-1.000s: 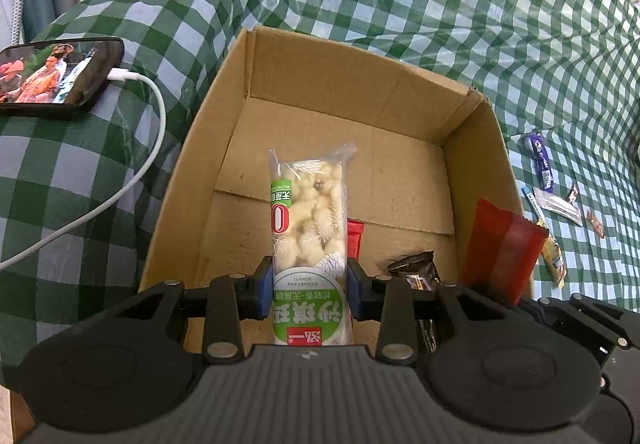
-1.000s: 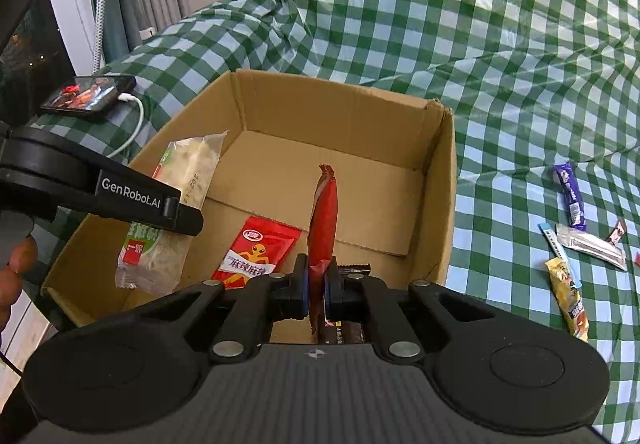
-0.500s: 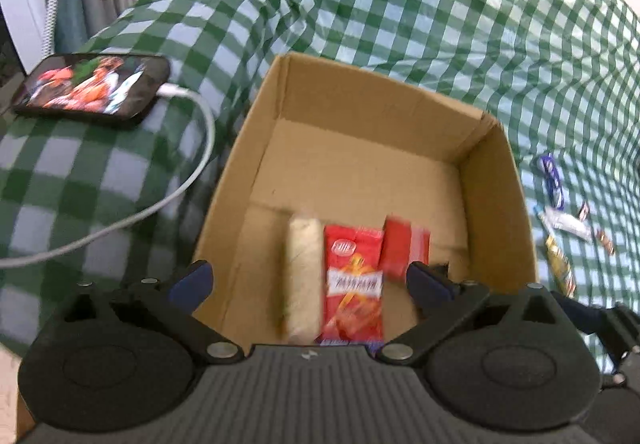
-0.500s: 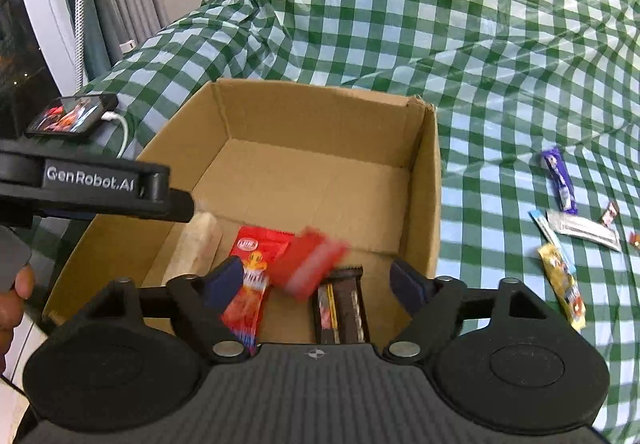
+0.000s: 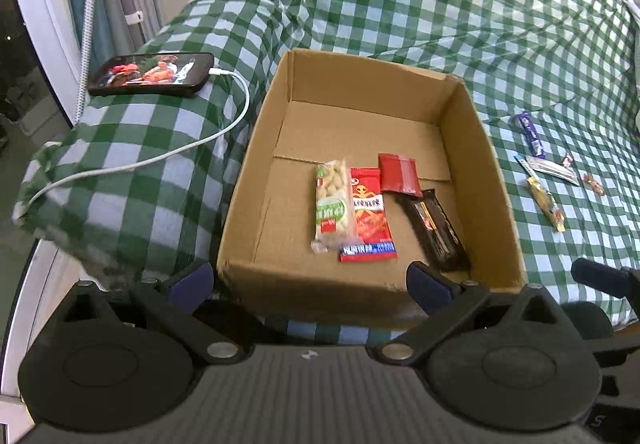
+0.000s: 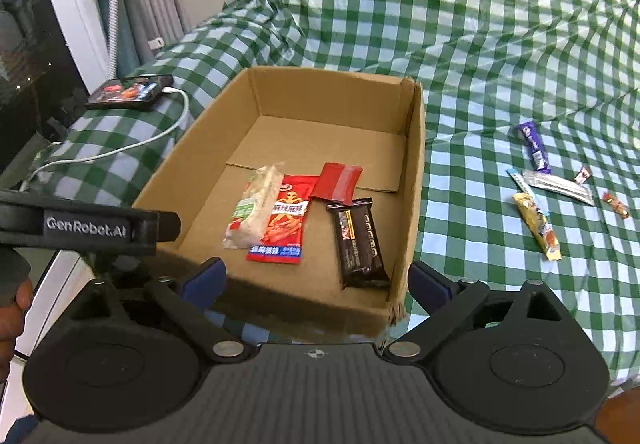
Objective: Organize snacks
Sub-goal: 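Raise both open tools back from the box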
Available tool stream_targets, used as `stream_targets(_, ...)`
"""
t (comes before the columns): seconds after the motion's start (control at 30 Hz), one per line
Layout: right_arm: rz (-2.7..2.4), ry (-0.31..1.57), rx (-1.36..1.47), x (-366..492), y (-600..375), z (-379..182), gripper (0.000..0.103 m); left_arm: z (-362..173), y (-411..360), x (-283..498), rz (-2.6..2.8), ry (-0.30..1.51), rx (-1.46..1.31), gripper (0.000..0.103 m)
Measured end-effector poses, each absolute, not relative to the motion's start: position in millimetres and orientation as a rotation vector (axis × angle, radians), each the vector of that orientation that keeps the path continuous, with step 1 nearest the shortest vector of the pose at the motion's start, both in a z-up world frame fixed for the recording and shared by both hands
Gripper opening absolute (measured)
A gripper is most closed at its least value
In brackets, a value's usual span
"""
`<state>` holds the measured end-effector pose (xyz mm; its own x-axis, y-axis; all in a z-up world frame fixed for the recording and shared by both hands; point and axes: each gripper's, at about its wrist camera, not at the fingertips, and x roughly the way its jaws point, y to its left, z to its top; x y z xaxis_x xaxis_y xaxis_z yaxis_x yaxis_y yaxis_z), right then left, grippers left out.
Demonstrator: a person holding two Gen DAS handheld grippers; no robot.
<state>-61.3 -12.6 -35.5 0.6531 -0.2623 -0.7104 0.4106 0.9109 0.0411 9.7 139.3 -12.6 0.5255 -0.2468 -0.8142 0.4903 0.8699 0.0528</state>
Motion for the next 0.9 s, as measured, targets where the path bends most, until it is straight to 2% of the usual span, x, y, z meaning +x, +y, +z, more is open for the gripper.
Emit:
stream_targets(0.4,-0.401,0.659,0.091,-125,20,-12,0.102,6,152,-59,-0.405,0.809,0.321,0.103)
stream_targets(0.9,-0.414,0.592,0.088,-160,28,-5,0.102,15,152,-82,-0.429,0.769,0.367,0.103)
